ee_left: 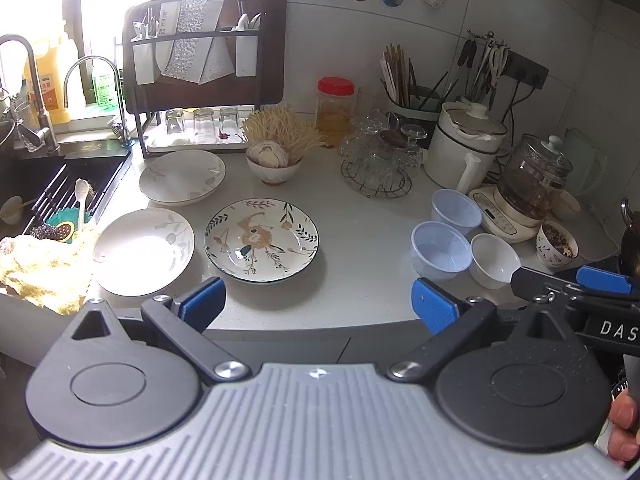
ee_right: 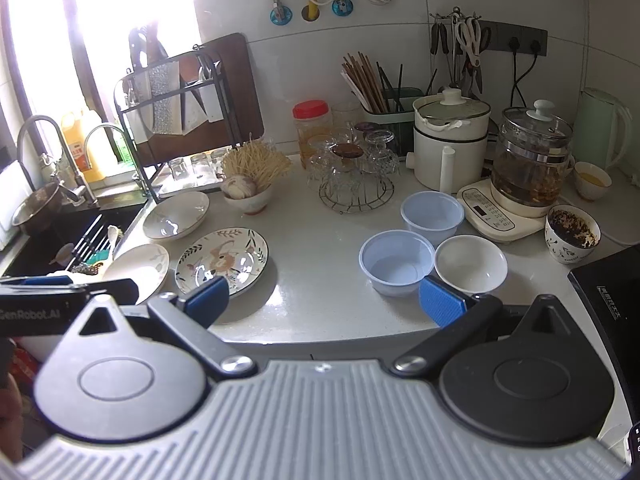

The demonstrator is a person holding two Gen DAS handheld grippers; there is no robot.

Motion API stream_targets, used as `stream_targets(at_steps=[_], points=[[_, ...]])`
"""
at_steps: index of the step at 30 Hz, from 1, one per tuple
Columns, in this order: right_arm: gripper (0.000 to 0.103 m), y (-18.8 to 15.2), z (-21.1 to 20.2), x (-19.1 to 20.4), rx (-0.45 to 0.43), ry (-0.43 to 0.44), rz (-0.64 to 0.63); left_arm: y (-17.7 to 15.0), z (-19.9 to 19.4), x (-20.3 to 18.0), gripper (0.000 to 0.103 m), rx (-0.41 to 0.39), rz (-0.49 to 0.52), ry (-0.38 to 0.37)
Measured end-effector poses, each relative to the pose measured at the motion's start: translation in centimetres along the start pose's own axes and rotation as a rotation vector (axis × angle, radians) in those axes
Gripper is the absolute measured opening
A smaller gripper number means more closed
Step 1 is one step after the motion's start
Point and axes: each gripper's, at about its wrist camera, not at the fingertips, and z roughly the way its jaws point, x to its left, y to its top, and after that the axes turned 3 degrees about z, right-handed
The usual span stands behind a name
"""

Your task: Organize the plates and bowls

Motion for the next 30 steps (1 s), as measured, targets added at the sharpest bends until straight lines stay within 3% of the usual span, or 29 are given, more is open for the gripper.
stream_targets(at_steps=[13, 30], points=[[0.103, -0.1, 0.3, 0.3, -0.037, 0.007, -0.015, -0.3, -0.1, 0.2, 0.101, -0.029, 0.035, 0.004], [0.103, -0.2, 0.2, -0.7, -0.037, 0.006, -0.001, -0.3, 1.0, 0.0, 0.101, -0.008, 0.008, -0.024]])
